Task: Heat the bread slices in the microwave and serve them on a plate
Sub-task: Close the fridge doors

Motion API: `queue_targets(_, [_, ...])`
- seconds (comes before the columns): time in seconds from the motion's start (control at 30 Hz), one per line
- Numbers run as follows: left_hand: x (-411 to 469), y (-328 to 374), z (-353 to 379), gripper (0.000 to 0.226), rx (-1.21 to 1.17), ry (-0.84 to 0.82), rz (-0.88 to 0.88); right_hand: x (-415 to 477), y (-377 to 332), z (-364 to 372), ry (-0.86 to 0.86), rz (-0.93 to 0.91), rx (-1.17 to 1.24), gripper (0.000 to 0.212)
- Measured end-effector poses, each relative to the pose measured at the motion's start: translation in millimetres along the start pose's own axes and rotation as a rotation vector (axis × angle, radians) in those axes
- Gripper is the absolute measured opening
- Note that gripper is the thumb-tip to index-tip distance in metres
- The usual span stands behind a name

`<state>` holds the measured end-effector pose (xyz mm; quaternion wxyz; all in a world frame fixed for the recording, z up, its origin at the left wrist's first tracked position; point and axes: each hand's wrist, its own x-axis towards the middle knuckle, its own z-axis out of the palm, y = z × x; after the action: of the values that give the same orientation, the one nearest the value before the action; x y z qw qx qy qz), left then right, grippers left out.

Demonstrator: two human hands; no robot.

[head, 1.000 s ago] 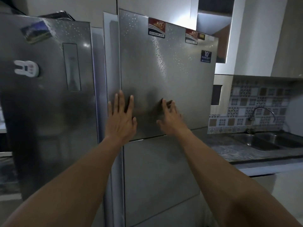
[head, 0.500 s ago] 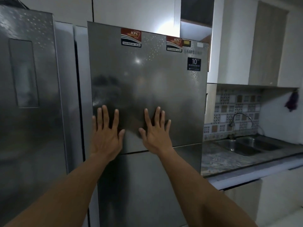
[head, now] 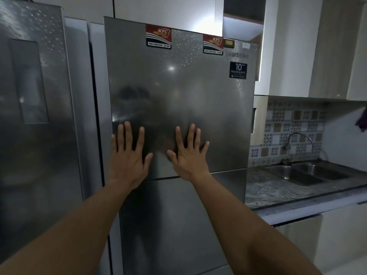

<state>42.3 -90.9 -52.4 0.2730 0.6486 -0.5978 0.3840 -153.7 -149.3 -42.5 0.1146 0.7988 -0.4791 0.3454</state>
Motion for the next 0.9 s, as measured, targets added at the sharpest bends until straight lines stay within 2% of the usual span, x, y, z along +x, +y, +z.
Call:
queue_targets(0.17, [-19.7, -13.2, -40.4, 0.071, 0.023, -0.160, 0.012, -6.7, -21.0, -20.4, -0.047, -0.007, 0.031, 0.081])
queue_targets(0.27, [-44.1, -27.4, -74.7, 0.069, 0.030, -0.199, -0.047, -13.5, -40.3, -31.8, -0.077, -0.112, 0.059, 0.077])
queue_targets(0.37, [-73.8, -52.1, -108.8, 0.068, 0.137, -0.248, -0.108, -22.3, -69.8, -37.8, -0.097, -0.193, 0.133, 0.072])
queue_targets(0.9, [-249.7, -201.0, -278.9, 0.067, 0.482, -0.300, -0.508, -97.6, -321.3, -22.5, -0.226, -0.562, 0.475, 0.071])
